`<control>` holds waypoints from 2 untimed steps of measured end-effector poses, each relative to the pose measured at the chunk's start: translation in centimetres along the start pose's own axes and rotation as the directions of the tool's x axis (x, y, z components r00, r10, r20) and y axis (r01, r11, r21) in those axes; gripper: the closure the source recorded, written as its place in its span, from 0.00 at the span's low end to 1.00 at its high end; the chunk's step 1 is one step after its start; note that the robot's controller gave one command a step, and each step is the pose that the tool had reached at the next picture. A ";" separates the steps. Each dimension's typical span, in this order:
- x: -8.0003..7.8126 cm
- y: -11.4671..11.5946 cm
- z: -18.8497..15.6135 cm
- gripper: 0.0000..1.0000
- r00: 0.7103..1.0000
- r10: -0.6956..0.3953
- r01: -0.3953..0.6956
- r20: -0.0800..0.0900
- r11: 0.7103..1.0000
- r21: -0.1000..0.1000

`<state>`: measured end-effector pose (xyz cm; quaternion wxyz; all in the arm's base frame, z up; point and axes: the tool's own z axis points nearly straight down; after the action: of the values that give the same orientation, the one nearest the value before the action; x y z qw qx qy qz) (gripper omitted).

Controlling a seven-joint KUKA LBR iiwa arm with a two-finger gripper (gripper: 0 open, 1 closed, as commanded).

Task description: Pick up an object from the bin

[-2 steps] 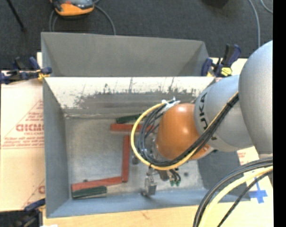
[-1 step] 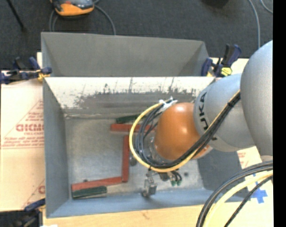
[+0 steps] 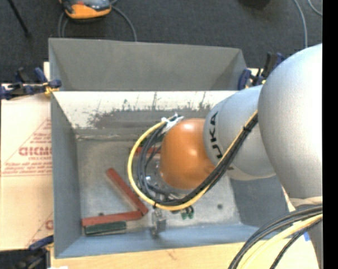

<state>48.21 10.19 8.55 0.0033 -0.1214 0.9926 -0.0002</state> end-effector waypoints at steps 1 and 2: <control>-0.7 2.0 0.9 1.00 0.999 0.050 -0.050 -0.001 0.999 -0.004; -0.5 0.7 1.1 1.00 0.998 0.067 -0.067 -0.002 0.998 -0.004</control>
Offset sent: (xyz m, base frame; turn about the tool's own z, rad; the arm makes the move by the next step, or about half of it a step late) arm 0.0000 0.0000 0.0000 0.0000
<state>48.51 11.01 7.44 0.0020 -0.0880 0.9961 0.0017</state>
